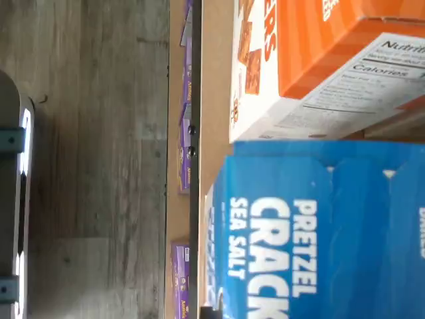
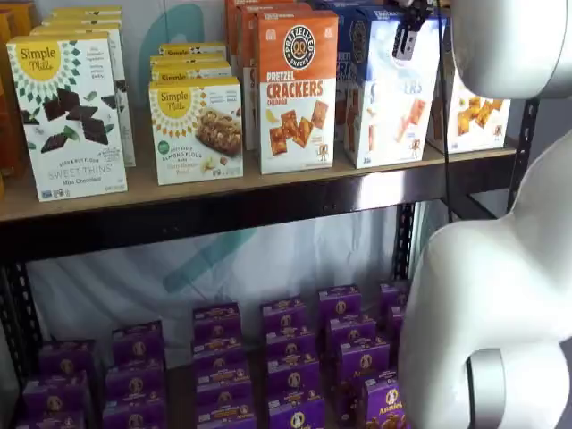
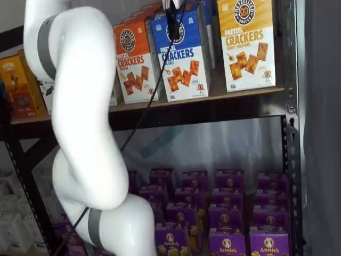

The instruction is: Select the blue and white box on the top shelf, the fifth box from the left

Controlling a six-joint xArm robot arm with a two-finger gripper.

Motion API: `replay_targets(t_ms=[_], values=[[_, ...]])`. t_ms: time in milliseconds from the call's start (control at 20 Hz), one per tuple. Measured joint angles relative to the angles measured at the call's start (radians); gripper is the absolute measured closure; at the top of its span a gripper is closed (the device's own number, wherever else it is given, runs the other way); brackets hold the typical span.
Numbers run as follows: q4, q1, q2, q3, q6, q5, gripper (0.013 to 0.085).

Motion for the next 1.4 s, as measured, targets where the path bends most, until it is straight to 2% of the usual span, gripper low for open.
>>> replay_targets(t_ms=[50, 650, 1000, 1400], values=[[0.000, -0.001, 0.000, 0.000, -0.001, 0.001, 0.0410], [0.000, -0.003, -0.012, -0.001, -0.001, 0.022, 0.0410], [0.017, -0.027, -0.054, 0.014, -0.013, 0.066, 0.0410], [0.010, -0.053, -0.166, 0.109, -0.038, 0.094, 0.0410]])
